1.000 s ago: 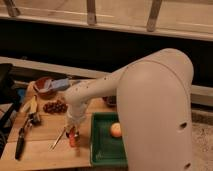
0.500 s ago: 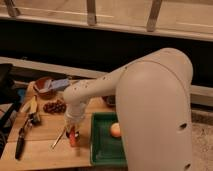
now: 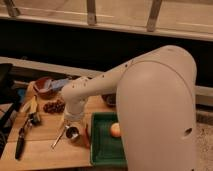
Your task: Place pepper in metal cup
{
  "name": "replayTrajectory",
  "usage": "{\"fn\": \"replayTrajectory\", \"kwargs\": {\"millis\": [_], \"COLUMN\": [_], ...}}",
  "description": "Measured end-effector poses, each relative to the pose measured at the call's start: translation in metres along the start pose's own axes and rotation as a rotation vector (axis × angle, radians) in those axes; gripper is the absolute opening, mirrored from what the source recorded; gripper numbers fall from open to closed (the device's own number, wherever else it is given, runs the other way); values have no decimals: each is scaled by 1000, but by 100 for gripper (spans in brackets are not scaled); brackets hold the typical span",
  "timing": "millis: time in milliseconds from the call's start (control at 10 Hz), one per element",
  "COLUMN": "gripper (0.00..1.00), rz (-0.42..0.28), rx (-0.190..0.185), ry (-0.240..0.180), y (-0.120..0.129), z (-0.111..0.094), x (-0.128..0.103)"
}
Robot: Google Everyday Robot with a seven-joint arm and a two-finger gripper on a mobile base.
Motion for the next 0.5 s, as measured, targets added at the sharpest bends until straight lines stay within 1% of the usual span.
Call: {"fn": "replayTrajectory", "kwargs": {"millis": [200,300,400,500], "gripper": [73,73,73,73], "rz": [8,27,45,45], "rx": [25,34,39,38], "ry": [-29,-64,-85,-90], "y": [-3,-6,-12,-11], "z": [-17,-37,-49,-51], "x": [-3,-4,-5,-5]}}
